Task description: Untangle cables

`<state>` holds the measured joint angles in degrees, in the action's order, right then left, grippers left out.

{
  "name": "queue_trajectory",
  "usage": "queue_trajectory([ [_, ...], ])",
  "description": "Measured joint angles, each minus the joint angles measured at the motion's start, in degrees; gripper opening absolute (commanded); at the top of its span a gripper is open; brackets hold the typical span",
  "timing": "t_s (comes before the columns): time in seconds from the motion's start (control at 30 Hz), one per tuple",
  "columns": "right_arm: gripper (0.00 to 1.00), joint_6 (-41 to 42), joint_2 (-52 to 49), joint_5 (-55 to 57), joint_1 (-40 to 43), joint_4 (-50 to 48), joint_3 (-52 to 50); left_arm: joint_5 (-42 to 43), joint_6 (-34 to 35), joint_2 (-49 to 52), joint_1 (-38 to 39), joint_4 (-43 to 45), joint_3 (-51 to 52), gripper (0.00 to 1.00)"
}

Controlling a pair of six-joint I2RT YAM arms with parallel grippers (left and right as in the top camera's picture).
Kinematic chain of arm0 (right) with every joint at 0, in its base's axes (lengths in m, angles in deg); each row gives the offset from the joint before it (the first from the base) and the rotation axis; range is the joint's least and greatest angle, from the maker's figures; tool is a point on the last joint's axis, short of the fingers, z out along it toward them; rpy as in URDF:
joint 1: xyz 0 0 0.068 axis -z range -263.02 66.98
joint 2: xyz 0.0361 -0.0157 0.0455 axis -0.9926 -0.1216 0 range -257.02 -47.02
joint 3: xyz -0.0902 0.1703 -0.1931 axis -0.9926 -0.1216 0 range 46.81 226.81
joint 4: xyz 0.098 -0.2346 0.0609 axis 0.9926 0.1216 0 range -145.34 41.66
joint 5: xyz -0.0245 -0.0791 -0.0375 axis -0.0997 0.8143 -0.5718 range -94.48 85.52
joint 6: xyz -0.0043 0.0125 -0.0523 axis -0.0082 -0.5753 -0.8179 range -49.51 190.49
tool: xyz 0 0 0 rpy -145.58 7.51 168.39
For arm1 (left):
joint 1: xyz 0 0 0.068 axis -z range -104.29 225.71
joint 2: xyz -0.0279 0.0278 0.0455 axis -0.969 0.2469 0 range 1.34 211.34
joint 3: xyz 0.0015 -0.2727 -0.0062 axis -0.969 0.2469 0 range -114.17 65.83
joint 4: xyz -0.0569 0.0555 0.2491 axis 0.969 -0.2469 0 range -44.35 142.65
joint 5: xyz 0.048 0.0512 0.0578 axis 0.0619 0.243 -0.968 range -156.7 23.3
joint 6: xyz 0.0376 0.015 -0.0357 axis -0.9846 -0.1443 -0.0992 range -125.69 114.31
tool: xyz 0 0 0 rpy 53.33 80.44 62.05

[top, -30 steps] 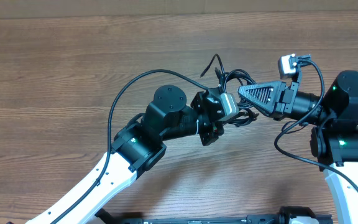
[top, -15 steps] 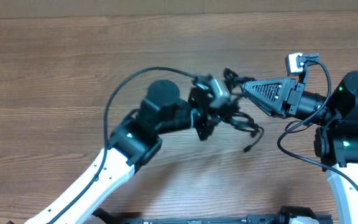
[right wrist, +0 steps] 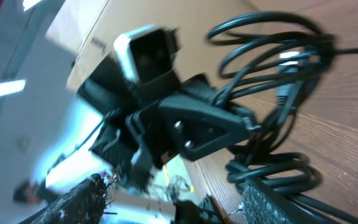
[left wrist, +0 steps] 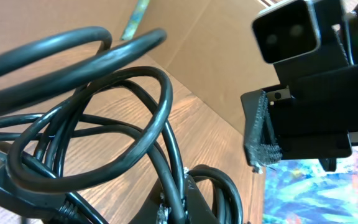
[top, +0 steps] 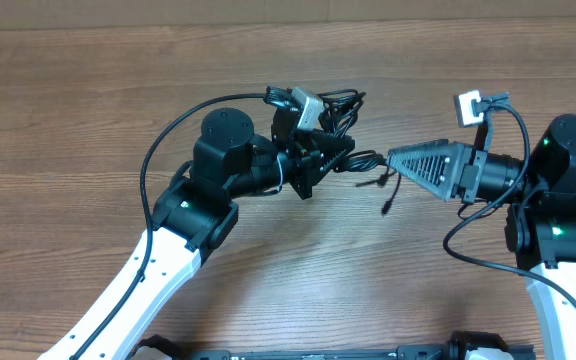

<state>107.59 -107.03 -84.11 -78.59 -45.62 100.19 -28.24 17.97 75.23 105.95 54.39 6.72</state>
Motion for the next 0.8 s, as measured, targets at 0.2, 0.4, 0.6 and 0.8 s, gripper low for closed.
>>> queue_trajectory([
  [0.2, 0.59, -4.1, 0.0, -2.6, 0.0, 7.0, 0.0, 0.4, 0.4, 0.0, 0.0, 1.2, 0.0, 0.04],
  [0.4, 0.57, -4.8, -0.1, 0.4, 0.0, 15.1, 0.1, 0.4, 0.4, -0.1, 0.0, 4.2, 0.0, 0.04],
  [0.6, 0.51, -3.6, -0.1, 3.3, 0.0, 15.4, 0.1, 0.0, 0.1, -0.1, 1.4, 4.4, 0.0, 0.04],
  [0.8, 0.44, -2.6, -0.1, 5.8, 0.0, 15.5, 0.1, -0.8, -1.6, -0.1, 5.1, 6.1, 0.0, 0.04],
])
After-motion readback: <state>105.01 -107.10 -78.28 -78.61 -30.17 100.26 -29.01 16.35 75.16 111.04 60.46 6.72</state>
